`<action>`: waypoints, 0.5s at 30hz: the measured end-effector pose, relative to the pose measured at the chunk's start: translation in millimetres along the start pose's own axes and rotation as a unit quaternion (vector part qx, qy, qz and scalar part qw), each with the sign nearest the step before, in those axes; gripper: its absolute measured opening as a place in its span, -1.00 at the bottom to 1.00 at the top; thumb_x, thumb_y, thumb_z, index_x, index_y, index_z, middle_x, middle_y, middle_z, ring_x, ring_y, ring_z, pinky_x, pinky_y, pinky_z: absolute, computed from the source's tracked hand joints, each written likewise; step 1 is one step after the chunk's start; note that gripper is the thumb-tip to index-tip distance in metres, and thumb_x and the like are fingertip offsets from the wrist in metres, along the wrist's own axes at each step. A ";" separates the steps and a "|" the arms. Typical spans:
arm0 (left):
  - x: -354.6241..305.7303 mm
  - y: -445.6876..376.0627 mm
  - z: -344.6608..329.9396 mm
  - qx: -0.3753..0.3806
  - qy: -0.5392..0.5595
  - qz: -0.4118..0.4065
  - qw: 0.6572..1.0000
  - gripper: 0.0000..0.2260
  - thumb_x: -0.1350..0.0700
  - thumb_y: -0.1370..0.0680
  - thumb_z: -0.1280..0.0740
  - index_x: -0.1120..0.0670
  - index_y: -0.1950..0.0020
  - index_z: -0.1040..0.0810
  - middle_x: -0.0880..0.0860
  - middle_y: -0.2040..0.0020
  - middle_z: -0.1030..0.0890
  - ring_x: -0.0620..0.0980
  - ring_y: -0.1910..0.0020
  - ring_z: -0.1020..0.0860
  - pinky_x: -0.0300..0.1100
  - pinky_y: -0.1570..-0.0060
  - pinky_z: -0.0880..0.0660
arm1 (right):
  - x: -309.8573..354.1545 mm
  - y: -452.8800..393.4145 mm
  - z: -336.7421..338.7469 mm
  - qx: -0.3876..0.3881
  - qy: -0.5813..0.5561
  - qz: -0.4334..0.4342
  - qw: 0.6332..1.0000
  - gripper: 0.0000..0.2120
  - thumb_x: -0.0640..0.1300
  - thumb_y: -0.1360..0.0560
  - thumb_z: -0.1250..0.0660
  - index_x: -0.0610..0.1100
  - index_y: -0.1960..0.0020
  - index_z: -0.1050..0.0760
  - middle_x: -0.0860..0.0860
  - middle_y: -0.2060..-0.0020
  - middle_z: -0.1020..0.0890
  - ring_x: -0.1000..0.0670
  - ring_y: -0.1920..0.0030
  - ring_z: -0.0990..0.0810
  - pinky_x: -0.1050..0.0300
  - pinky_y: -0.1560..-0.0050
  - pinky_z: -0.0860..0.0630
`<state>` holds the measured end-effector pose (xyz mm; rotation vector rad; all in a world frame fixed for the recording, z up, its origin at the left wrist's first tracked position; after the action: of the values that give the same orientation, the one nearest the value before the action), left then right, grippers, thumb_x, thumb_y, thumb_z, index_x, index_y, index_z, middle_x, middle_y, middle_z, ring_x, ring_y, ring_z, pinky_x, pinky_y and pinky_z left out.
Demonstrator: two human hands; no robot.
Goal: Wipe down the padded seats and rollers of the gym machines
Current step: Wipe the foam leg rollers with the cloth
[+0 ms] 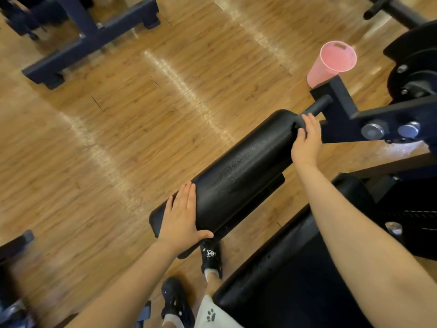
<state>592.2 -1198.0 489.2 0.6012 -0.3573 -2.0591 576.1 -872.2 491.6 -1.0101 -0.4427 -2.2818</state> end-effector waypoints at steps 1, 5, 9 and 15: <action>0.7 -1.1 -2.0 -0.013 -0.006 0.002 1.000 0.13 -0.36 -0.32 -0.38 0.10 -0.53 0.28 0.06 -0.55 0.21 0.01 -0.53 0.19 -0.08 -0.41 0.27 | -0.6 7.2 -3.4 -0.028 -0.033 -0.037 0.998 -0.61 -0.27 -0.62 -0.05 -0.13 -0.43 -0.27 0.00 -0.47 -0.22 0.03 -0.49 -0.08 0.11 -0.47 -0.04; 9.1 -7.1 0.3 -0.007 0.036 -0.012 0.999 0.09 -0.31 -0.30 -0.43 0.07 -0.55 0.19 0.04 -0.56 0.05 0.00 -0.53 0.03 -0.08 -0.47 0.10 | 5.3 62.1 -25.7 -0.001 0.017 0.044 0.999 -0.60 -0.29 -0.59 -0.09 -0.12 -0.42 -0.29 -0.02 -0.46 -0.23 -0.01 -0.50 -0.03 0.12 -0.45 0.00; 27.0 -28.7 23.5 0.129 0.218 0.001 0.967 0.13 -0.33 -0.10 -0.41 0.00 -0.53 0.02 -0.07 -0.39 -0.27 -0.08 -0.30 -0.28 -0.22 -0.27 -0.25 | 15.2 124.4 -46.0 0.148 0.123 0.261 0.946 -0.55 -0.40 -0.47 -0.24 -0.17 -0.33 -0.39 -0.09 -0.37 -0.39 -0.13 -0.44 -0.19 -0.10 -0.41 -0.07; 37.4 -47.2 22.6 0.238 0.308 0.029 0.921 -0.03 0.02 -0.32 -0.56 -0.04 -0.52 0.02 -0.12 -0.28 -0.26 -0.04 -0.28 -0.30 -0.22 -0.22 -0.24 | 6.1 69.3 -18.4 0.209 0.187 0.341 0.897 -0.53 -0.46 -0.41 -0.26 -0.23 -0.30 -0.42 -0.15 -0.33 -0.43 -0.20 -0.40 -0.29 -0.24 -0.35 -0.23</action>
<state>529.7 -1204.6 475.6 1.4665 -0.4909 -1.6112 607.1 -937.1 488.2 -0.3942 -0.3233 -1.5876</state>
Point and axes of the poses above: each hand's wrist, its own y-axis away from the middle knuckle, its own z-axis out of the back of the hand, x = y × z, the point moved 2 cm from there along -y, towards the middle knuckle
